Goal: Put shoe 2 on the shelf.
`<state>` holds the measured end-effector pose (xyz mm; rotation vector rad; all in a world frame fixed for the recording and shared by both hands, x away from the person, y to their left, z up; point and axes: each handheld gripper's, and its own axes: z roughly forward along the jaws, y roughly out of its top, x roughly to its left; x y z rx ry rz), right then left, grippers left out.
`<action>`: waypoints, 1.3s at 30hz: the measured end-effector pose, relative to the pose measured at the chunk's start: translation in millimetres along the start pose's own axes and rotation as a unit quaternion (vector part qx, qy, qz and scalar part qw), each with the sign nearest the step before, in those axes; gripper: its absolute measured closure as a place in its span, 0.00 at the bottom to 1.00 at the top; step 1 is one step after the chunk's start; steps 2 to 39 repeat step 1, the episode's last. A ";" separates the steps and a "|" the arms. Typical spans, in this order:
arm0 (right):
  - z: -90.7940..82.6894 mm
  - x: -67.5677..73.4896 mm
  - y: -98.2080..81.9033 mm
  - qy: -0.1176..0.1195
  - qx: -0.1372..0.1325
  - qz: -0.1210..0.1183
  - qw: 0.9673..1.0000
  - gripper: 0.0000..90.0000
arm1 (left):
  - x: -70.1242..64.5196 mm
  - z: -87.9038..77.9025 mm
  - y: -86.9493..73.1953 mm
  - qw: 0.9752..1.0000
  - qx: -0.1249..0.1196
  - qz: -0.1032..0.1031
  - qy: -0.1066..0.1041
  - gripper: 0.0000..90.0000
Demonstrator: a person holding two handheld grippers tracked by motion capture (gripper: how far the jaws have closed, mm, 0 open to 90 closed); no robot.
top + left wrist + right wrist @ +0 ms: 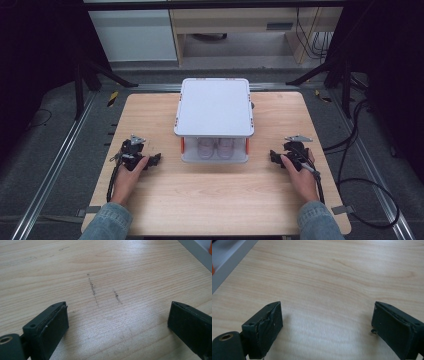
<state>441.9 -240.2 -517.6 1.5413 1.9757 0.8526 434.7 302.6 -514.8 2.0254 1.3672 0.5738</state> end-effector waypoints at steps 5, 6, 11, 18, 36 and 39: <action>-2.7 -1.0 -2.6 0.001 -0.001 -0.001 1.000 0.11 | 0.1 0.1 -0.1 1.000 -0.001 -0.001 0.000 0.02; -2.7 -1.0 -2.6 0.001 -0.001 -0.001 1.000 0.11 | 0.1 0.1 -0.1 1.000 -0.001 -0.001 0.000 0.02; -2.7 -1.0 -2.6 0.001 -0.001 -0.001 1.000 0.11 | 0.1 0.1 -0.1 1.000 -0.001 -0.001 0.000 0.02; -2.7 -1.0 -2.6 0.001 -0.001 -0.001 1.000 0.11 | 0.1 0.1 -0.1 1.000 -0.001 -0.001 0.000 0.02; -2.7 -1.0 -2.6 0.001 -0.001 -0.001 1.000 0.11 | 0.1 0.1 -0.1 1.000 -0.001 -0.001 0.000 0.02; -2.7 -1.0 -2.6 0.001 -0.001 -0.001 1.000 0.11 | 0.1 0.1 -0.1 1.000 -0.001 -0.001 0.000 0.02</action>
